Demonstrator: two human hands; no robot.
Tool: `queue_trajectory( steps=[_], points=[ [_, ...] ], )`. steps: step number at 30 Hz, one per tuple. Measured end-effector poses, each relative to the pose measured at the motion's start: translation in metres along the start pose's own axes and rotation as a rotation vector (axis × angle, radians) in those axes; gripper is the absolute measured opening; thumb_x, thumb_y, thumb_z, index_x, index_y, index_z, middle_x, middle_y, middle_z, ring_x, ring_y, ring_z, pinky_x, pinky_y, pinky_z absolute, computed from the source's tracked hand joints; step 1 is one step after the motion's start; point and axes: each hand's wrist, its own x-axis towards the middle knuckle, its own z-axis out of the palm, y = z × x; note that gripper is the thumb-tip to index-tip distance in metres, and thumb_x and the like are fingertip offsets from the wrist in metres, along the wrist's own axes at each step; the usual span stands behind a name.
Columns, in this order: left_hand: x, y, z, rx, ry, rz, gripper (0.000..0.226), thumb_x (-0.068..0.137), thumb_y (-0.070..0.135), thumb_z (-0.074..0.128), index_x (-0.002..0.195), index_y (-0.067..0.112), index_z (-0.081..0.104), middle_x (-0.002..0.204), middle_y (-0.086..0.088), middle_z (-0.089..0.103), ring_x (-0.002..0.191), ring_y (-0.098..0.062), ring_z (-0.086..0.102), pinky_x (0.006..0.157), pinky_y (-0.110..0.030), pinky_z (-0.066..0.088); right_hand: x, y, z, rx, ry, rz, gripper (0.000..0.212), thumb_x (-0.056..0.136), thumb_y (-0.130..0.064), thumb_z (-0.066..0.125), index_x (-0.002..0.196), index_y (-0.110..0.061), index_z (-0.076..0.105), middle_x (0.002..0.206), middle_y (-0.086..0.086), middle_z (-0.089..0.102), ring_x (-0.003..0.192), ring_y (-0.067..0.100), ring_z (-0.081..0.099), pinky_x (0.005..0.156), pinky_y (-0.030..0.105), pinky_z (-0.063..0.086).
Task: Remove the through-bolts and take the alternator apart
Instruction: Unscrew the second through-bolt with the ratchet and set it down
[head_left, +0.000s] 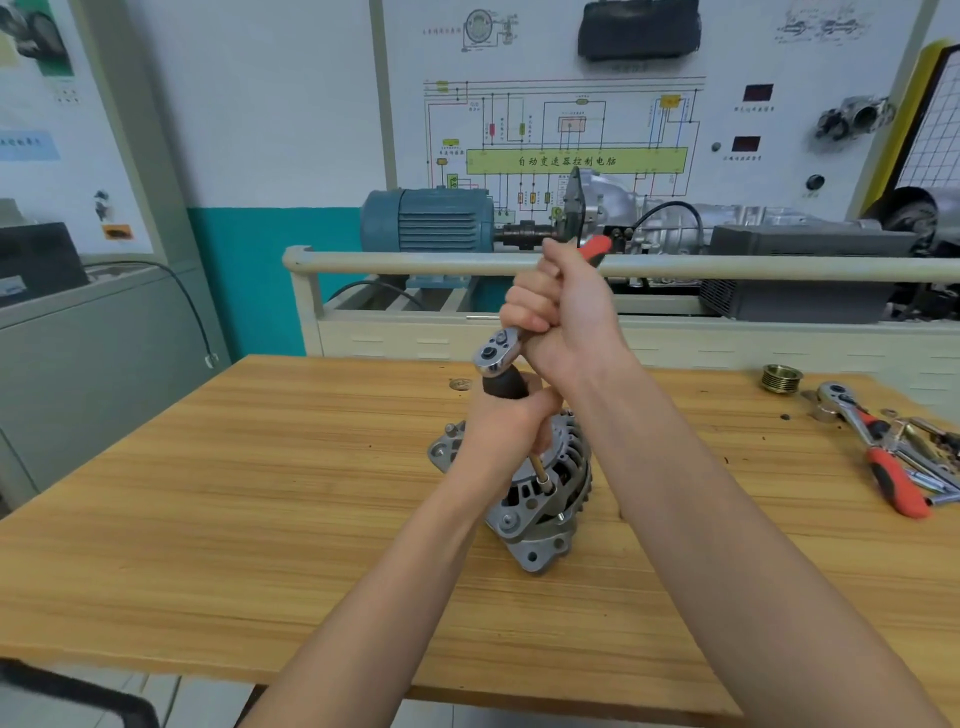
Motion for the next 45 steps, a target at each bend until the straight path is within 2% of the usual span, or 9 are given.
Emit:
queue_trajectory(
  steps=[5, 9, 11, 13, 17, 28, 34, 40, 45],
  points=[
    [-0.004, 0.000, 0.002, 0.110, 0.005, 0.000, 0.032, 0.057, 0.009, 0.054, 0.034, 0.024, 0.038, 0.036, 0.005, 0.036, 0.035, -0.011, 0.030, 0.048, -0.024, 0.028, 0.004, -0.007, -0.002, -0.003, -0.114, 0.220, 0.051, 0.100, -0.019, 0.040, 0.049, -0.016, 0.035, 0.038, -0.007, 0.022, 0.027, 0.006, 0.020, 0.028, 0.017, 0.018],
    [-0.004, 0.003, -0.028, 0.223, -0.304, 0.026, 0.015, 0.058, 0.025, 0.074, 0.059, 0.025, 0.059, 0.064, 0.002, 0.059, 0.064, -0.016, 0.056, 0.063, -0.025, 0.046, 0.021, -0.002, -0.004, 0.021, -0.182, 0.465, 0.053, 0.101, -0.021, 0.040, 0.048, -0.013, 0.037, 0.040, -0.006, 0.027, 0.027, 0.007, 0.025, 0.028, 0.017, 0.023],
    [-0.007, -0.011, -0.041, 0.482, -0.280, 0.039, 0.039, 0.054, 0.042, 0.079, 0.086, 0.031, 0.059, 0.093, 0.009, 0.061, 0.090, -0.001, 0.058, 0.079, -0.018, 0.048, 0.024, 0.003, -0.006, 0.046, -0.188, 0.482, 0.052, 0.100, -0.021, 0.042, 0.049, -0.012, 0.039, 0.040, -0.006, 0.028, 0.028, 0.007, 0.026, 0.028, 0.018, 0.023],
    [-0.011, -0.036, -0.042, 0.864, -0.202, 0.041, 0.075, 0.053, 0.054, 0.081, 0.115, 0.028, 0.048, 0.121, 0.002, 0.047, 0.120, -0.008, 0.043, 0.102, -0.032, 0.040, 0.023, 0.005, -0.007, 0.082, -0.194, 0.485, 0.051, 0.099, -0.022, 0.044, 0.048, -0.012, 0.039, 0.040, -0.005, 0.029, 0.028, 0.008, 0.027, 0.027, 0.019, 0.024],
    [-0.014, -0.076, -0.032, 1.208, -0.181, -0.120, 0.130, 0.059, 0.056, 0.077, 0.149, 0.021, -0.011, 0.157, 0.001, -0.011, 0.145, -0.026, -0.014, 0.116, -0.056, -0.003, 0.022, 0.004, -0.007, 0.099, -0.189, 0.486, 0.051, 0.098, -0.022, 0.045, 0.048, -0.013, 0.038, 0.040, -0.005, 0.028, 0.027, 0.008, 0.026, 0.027, 0.019, 0.023],
    [0.000, -0.067, -0.065, 1.006, -0.424, -0.018, 0.116, 0.054, 0.025, 0.066, 0.140, 0.044, -0.009, 0.155, 0.006, 0.004, 0.143, -0.016, -0.002, 0.117, -0.049, -0.007, 0.024, 0.022, 0.011, 0.151, -0.061, 0.341, 0.049, 0.101, -0.024, 0.043, 0.053, -0.016, 0.035, 0.037, -0.007, 0.025, 0.027, 0.007, 0.021, 0.029, 0.018, 0.019],
    [0.008, -0.064, -0.081, 0.873, -0.584, -0.053, 0.115, 0.058, 0.016, 0.071, 0.148, 0.033, 0.002, 0.155, 0.002, 0.013, 0.145, -0.027, 0.009, 0.117, -0.052, 0.017, 0.028, 0.036, 0.018, 0.118, 0.001, 0.230, 0.043, 0.100, -0.024, 0.045, 0.058, -0.016, 0.039, 0.040, -0.008, 0.025, 0.029, 0.006, 0.021, 0.030, 0.018, 0.020],
    [0.000, -0.059, -0.082, 0.843, -0.625, -0.042, 0.116, 0.059, 0.017, 0.068, 0.120, 0.075, -0.012, 0.148, 0.023, -0.001, 0.144, -0.015, -0.003, 0.118, -0.041, 0.006, 0.027, 0.037, 0.018, 0.124, -0.023, 0.235, 0.042, 0.100, -0.024, 0.045, 0.059, -0.017, 0.039, 0.041, -0.008, 0.025, 0.029, 0.006, 0.021, 0.030, 0.019, 0.022],
    [-0.004, -0.040, -0.085, 0.542, -0.556, -0.117, 0.120, 0.056, 0.025, 0.083, 0.149, 0.034, 0.006, 0.155, 0.000, 0.022, 0.137, -0.015, 0.035, 0.106, -0.032, 0.040, 0.025, 0.035, 0.019, 0.132, -0.039, 0.315, 0.043, 0.100, -0.024, 0.045, 0.059, -0.015, 0.039, 0.041, -0.007, 0.026, 0.030, 0.007, 0.022, 0.032, 0.018, 0.019]
  ],
)
